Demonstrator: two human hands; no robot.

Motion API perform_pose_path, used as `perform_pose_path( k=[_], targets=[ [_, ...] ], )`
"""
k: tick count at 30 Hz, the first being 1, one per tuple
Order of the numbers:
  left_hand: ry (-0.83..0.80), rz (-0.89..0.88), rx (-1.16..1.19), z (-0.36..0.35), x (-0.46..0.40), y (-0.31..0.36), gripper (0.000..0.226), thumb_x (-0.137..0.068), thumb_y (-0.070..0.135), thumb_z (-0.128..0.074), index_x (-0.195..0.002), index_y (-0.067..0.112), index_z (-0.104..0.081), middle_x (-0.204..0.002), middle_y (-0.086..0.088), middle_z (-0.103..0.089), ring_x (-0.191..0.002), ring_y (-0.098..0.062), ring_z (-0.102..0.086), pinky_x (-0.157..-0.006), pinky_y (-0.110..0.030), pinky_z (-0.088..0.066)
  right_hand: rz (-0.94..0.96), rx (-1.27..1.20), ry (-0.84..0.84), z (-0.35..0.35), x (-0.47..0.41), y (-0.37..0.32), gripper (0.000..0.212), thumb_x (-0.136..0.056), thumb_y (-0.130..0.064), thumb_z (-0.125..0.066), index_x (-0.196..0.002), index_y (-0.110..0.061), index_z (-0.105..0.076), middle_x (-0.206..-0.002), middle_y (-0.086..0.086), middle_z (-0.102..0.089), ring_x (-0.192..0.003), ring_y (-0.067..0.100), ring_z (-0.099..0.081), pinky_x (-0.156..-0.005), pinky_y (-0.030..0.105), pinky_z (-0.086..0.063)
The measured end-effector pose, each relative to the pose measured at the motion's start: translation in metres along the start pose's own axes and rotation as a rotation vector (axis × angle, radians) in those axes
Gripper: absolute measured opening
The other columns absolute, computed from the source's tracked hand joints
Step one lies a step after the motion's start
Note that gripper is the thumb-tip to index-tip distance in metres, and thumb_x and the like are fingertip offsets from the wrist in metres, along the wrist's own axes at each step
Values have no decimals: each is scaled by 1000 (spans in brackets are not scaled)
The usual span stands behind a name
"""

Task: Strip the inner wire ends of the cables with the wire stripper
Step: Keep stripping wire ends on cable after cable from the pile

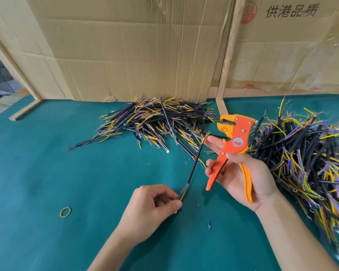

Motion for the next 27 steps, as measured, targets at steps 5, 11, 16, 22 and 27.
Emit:
perform_pose_path(
  k=[5,11,16,22,27],
  targets=[
    [-4,-11,-57,0,1,0,16,-75,47,-71,-79,32,-73,-62,4,-67,-53,-9,-49,-55,-26,-44,13,-11,-28,-1,1,-2,57,-83,-14,-60,-139,-4,-59,-147,12,-56,-85,26,-68,-79,37,-58],
    [-57,3,-69,-1,-1,-1,15,-81,45,-66,-78,32,-72,-66,4,-68,-52,-9,-57,-55,-24,-49,1,-20,-60,-4,1,-1,56,-85,-15,-59,-140,-5,-58,-149,11,-55,-85,25,-67,-80,37,-57],
    [-75,5,-59,-1,-1,-2,12,-94,29,-66,-82,30,-67,-72,2,-72,-53,-11,-60,-55,-23,-50,5,-11,-77,-6,1,1,63,-84,-15,-61,-145,-4,-52,-151,10,-53,-84,24,-67,-80,36,-57],
    [-89,1,-19,1,2,-2,14,-94,22,-68,-81,27,-67,-68,2,-68,-51,-10,-51,-53,-25,-47,2,-23,-72,-5,-1,-1,58,-87,-15,-59,-144,-5,-54,-150,12,-53,-85,24,-64,-81,37,-56],
    [-66,2,63,3,4,0,10,-91,24,-69,-82,28,-68,-69,1,-69,-53,-9,-52,-52,-23,-46,27,-57,26,2,-2,-3,58,-82,-14,-63,-139,-4,-59,-142,17,-58,-82,26,-64,-78,38,-57]
  ],
)
Point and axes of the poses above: each hand's wrist, its own x-axis away from the middle knuckle, its own z-axis out of the back of the hand, y = z × x, the point moved 7 cm from there along -x, towards the middle knuckle
